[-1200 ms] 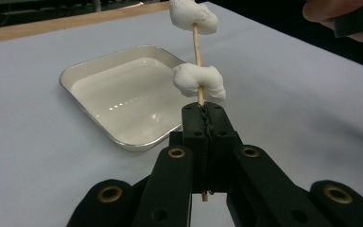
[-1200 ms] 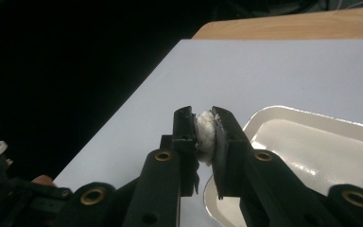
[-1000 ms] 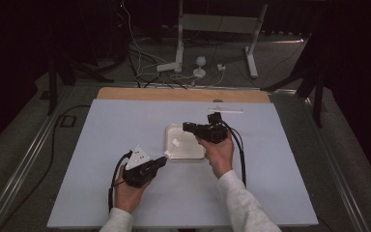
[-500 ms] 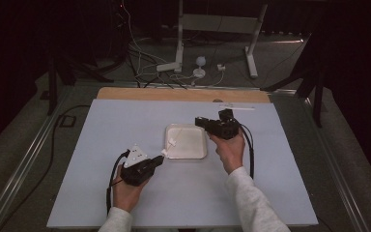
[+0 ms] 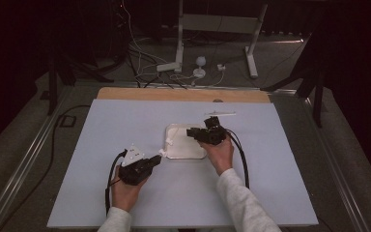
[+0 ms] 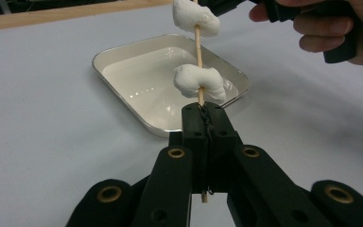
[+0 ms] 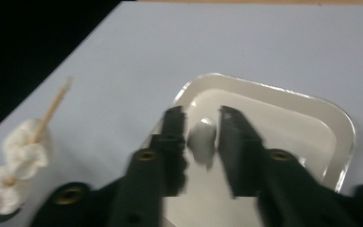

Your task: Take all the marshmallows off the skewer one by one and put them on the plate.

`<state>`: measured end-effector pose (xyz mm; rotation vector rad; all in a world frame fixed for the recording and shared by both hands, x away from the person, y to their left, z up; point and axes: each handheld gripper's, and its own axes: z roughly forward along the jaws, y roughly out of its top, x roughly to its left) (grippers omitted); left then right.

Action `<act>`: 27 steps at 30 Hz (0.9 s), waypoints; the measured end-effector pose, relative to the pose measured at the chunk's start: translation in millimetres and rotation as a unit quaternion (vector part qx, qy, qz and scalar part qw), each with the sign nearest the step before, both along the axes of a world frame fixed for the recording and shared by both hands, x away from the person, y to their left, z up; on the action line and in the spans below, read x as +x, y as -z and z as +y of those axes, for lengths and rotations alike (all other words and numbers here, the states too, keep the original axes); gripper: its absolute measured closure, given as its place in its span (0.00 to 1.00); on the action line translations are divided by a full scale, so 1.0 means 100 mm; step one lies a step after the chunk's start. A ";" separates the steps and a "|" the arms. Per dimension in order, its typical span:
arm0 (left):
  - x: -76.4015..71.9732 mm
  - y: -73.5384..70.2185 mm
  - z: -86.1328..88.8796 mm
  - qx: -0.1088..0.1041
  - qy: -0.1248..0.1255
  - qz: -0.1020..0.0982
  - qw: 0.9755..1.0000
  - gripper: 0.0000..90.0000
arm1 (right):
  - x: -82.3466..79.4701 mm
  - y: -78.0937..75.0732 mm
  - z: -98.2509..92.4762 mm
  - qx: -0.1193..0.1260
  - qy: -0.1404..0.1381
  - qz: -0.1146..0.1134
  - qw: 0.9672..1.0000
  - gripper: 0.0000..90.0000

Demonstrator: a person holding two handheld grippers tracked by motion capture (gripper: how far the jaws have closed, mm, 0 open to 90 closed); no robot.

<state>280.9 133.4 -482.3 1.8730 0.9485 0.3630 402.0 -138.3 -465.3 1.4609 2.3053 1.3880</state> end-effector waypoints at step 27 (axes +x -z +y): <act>0.01 0.01 0.00 -0.006 -0.008 0.001 1.000 1.00 | -0.35 -0.22 0.14 0.051 -0.080 -0.013 0.995 0.18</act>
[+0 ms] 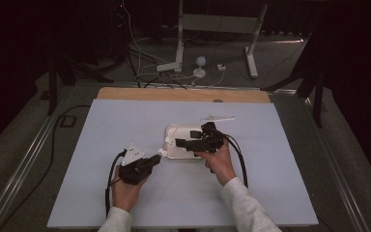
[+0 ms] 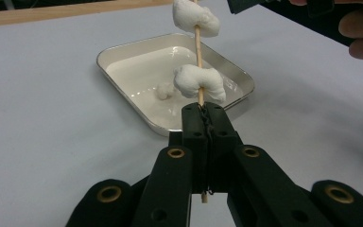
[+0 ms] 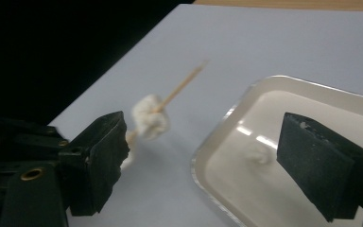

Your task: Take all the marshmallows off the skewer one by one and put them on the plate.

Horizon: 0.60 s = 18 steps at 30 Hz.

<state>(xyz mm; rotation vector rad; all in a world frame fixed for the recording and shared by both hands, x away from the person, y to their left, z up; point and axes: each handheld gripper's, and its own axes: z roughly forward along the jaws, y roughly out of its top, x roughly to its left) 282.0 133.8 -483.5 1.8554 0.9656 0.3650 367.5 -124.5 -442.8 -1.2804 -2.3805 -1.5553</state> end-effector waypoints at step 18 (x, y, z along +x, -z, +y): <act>-0.03 -0.04 -0.02 -0.014 0.012 -0.013 1.000 1.00 | 0.00 0.07 0.25 0.015 -0.029 0.014 0.999 0.18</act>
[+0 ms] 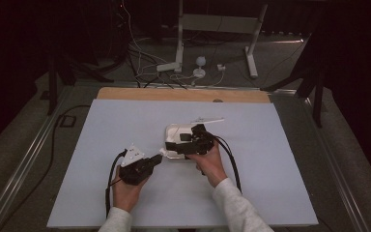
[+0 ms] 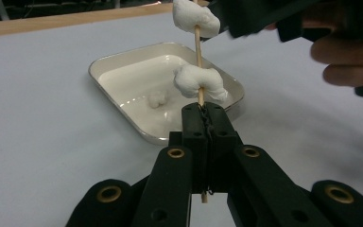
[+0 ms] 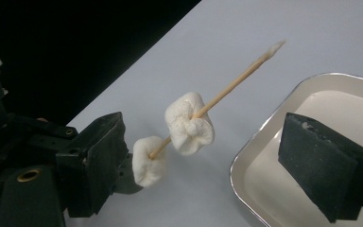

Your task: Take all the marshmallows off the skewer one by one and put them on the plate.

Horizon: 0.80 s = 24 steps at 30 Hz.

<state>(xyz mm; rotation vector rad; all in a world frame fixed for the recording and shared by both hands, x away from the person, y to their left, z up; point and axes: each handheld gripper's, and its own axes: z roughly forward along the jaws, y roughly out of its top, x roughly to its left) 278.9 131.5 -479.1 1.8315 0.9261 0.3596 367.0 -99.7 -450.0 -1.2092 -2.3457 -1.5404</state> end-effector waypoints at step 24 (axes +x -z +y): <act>-0.03 -0.02 0.00 -0.007 0.015 -0.018 1.000 1.00 | 0.00 -0.05 -0.02 0.065 0.000 0.031 0.997 0.85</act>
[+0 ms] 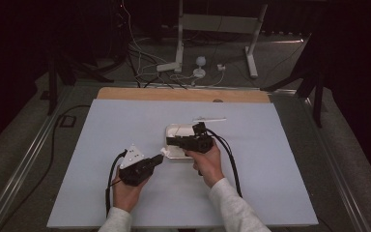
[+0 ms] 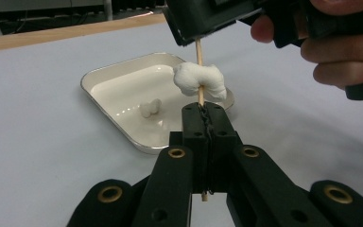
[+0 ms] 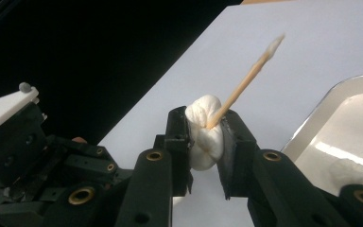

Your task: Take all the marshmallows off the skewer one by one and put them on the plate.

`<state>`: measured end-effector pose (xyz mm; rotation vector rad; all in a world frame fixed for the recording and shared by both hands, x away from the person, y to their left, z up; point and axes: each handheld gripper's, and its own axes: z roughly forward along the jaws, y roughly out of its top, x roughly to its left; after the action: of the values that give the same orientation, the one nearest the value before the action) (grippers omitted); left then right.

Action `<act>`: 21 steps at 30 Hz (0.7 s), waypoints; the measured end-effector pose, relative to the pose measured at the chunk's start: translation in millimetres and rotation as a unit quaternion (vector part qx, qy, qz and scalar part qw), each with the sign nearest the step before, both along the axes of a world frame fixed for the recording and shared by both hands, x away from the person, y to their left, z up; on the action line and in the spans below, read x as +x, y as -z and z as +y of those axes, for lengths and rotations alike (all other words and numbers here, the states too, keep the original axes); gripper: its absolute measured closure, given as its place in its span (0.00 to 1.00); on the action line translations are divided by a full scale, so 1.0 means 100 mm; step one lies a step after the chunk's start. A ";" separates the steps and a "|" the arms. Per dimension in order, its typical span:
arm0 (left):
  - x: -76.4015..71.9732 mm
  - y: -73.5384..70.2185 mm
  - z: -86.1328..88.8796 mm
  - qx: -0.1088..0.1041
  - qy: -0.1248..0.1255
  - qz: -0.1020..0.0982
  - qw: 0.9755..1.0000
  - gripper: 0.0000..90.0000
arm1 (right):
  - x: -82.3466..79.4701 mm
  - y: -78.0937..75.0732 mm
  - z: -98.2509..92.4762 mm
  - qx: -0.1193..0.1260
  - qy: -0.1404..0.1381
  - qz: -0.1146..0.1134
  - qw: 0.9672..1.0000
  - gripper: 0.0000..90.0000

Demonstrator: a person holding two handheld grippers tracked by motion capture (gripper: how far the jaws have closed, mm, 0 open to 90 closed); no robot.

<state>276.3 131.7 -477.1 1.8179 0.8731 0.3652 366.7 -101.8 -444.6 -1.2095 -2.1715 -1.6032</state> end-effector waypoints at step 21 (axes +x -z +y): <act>0.01 0.07 0.02 0.029 -0.017 0.014 0.999 1.00 | 0.20 -0.36 -0.76 -0.030 0.102 -0.051 0.993 0.87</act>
<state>277.5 133.5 -483.8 1.8669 0.9222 0.3908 386.7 -178.0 -408.1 -1.4387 -2.2355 -1.7244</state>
